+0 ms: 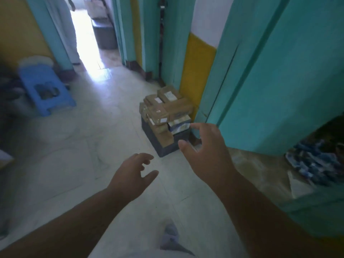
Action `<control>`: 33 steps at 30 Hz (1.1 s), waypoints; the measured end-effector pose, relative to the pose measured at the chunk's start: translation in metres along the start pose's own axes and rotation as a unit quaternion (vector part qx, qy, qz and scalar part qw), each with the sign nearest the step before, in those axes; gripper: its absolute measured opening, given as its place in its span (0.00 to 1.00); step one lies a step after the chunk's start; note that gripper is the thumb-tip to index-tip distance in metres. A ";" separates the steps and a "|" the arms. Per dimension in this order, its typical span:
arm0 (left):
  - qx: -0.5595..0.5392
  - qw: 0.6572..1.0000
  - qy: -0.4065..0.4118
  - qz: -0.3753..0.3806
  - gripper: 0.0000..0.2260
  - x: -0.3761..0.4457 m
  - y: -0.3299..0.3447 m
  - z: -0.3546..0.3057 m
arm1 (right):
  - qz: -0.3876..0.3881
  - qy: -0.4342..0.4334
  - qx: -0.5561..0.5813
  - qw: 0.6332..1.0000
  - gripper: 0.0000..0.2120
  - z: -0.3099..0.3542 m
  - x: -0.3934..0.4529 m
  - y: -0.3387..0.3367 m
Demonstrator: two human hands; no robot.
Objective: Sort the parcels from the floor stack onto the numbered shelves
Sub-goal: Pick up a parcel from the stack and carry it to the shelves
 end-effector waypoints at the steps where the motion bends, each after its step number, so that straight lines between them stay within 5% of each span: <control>1: -0.001 1.000 -0.013 -0.007 0.20 0.021 -0.008 0.005 | 0.010 -0.013 0.005 1.000 0.24 0.006 0.027 0.011; 9: 0.001 0.997 -0.079 -0.020 0.21 0.167 -0.026 0.076 | 0.063 -0.033 0.014 0.997 0.25 0.031 0.193 0.119; 17: 0.032 0.995 -0.045 0.079 0.21 0.394 0.005 0.144 | 0.013 0.037 -0.022 0.999 0.24 0.012 0.340 0.218; 23: 0.064 0.980 -0.063 0.178 0.20 0.509 0.056 0.176 | 0.027 0.105 -0.046 0.993 0.23 -0.038 0.412 0.266; 33: 0.019 0.959 -0.192 0.208 0.20 0.613 0.173 0.283 | 0.128 0.200 -0.045 0.970 0.22 -0.150 0.482 0.423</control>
Point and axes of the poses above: each hand's wrist, its own x-axis towards the middle knuckle, its own y-axis out of the palm, z = x × y, the point moved 7 cm from there along x, towards the middle knuckle, and after that the axes turned 9 degrees about -z, right-handed, at the moved point
